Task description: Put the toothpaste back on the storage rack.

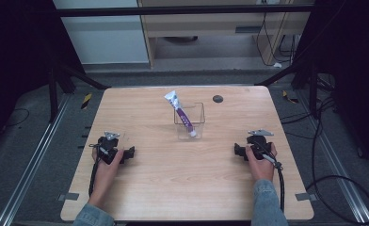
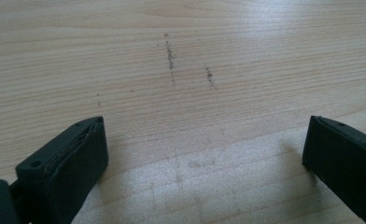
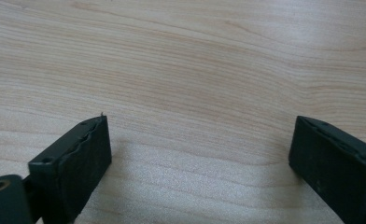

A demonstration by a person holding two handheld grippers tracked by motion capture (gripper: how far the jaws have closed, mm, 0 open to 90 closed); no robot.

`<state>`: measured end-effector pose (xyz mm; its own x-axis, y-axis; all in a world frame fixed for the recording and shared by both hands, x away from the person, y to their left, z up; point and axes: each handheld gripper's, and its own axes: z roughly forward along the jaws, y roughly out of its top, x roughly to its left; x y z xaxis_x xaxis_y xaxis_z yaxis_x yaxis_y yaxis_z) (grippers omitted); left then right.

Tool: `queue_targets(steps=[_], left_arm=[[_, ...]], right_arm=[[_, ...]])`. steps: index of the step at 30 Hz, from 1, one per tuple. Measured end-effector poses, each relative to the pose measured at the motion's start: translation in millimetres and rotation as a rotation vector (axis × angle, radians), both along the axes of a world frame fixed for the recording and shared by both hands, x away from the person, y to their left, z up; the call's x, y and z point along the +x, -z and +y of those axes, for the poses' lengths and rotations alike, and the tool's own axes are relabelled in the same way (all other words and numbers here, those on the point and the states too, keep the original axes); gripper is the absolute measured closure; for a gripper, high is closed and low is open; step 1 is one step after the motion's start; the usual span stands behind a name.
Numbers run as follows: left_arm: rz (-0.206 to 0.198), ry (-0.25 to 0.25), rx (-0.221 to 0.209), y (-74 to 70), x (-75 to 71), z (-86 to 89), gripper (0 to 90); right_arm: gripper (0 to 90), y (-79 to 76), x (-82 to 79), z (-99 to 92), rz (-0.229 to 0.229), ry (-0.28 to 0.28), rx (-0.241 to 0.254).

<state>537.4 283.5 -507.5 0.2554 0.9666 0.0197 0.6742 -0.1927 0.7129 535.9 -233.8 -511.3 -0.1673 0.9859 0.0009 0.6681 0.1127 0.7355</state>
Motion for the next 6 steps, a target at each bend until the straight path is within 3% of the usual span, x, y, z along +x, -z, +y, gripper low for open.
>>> queue_targets(steps=[6], left_arm=[[0.000, 0.001, 0.001, 0.0, 0.2, -0.2, 0.0]], right_arm=[[0.6, 0.7, 0.2, 0.5, 0.015, 0.026, -0.003]])
